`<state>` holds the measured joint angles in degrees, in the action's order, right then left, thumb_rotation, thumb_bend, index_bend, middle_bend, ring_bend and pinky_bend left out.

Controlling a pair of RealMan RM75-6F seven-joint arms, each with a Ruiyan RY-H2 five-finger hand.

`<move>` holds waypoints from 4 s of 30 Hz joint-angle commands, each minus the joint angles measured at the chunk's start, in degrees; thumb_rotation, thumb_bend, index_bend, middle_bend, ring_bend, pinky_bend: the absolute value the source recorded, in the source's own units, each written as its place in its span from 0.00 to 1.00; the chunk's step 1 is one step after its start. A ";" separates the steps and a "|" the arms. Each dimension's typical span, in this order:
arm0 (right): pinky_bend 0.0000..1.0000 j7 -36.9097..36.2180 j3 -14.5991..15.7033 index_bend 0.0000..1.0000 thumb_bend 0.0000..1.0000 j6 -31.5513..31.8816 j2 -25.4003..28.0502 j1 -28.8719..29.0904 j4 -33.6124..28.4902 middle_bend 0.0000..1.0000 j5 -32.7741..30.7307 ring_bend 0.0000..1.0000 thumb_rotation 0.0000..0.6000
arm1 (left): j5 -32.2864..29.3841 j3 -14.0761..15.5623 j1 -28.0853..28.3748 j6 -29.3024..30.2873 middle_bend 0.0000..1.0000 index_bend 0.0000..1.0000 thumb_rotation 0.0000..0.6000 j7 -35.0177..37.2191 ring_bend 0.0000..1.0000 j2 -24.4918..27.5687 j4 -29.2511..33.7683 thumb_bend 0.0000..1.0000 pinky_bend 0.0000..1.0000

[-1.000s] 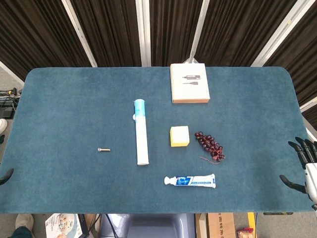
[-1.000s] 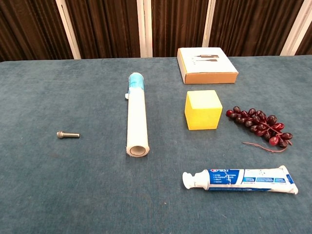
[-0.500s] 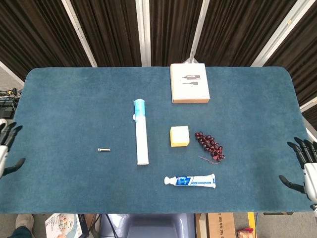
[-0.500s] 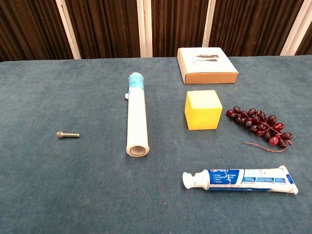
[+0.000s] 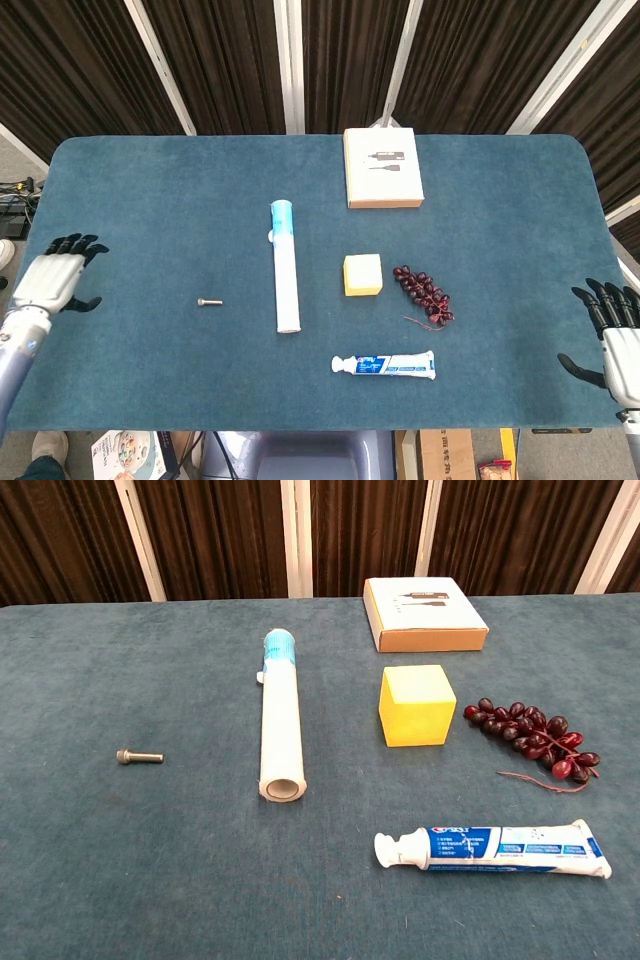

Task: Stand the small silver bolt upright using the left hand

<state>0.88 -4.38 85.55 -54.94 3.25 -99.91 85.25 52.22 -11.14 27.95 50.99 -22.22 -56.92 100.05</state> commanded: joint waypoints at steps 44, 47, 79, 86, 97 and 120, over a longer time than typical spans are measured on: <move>0.00 -1.63 -1.04 0.16 0.15 0.08 -0.42 -0.14 0.87 0.11 -2.16 0.06 1.00 | -22.73 2.04 17.29 23.29 0.12 0.39 1.00 -29.88 0.00 -35.25 -1.59 0.42 0.00; 0.00 -1.47 -1.03 0.16 0.15 -0.06 -0.47 -0.10 0.88 0.11 -2.26 0.06 1.00 | -21.79 1.91 17.19 23.38 0.13 0.40 1.00 -28.77 0.01 -36.67 -3.04 0.44 0.00; 0.00 -2.13 -1.34 0.16 0.15 -1.01 -0.66 0.12 1.02 0.11 -3.48 0.06 1.00 | -15.75 4.02 15.48 23.70 0.16 0.50 1.00 -28.99 0.01 -42.54 -10.32 0.48 0.00; 0.00 -2.33 -1.36 0.16 0.15 -1.19 -0.70 0.20 0.99 0.11 -3.52 0.06 1.00 | -14.85 3.80 15.05 23.67 0.16 0.52 1.00 -28.91 0.01 -42.75 -10.85 0.49 0.00; 0.00 -2.58 -1.25 0.16 0.15 -1.64 -0.56 0.30 0.79 0.11 -3.59 0.06 1.00 | -14.50 3.70 14.67 23.36 0.17 0.52 1.00 -30.03 0.01 -43.04 -11.38 0.49 0.00; 0.00 -3.00 -1.34 0.16 0.15 -2.06 -0.53 0.53 0.99 0.11 -3.74 0.06 1.00 | -13.22 2.98 13.95 23.13 0.22 0.56 1.00 -30.56 0.01 -43.48 -12.14 0.54 0.00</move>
<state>-2.12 -5.72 83.49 -55.47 3.78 -98.92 81.51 38.89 -8.10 41.92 74.15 -52.87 -100.41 87.93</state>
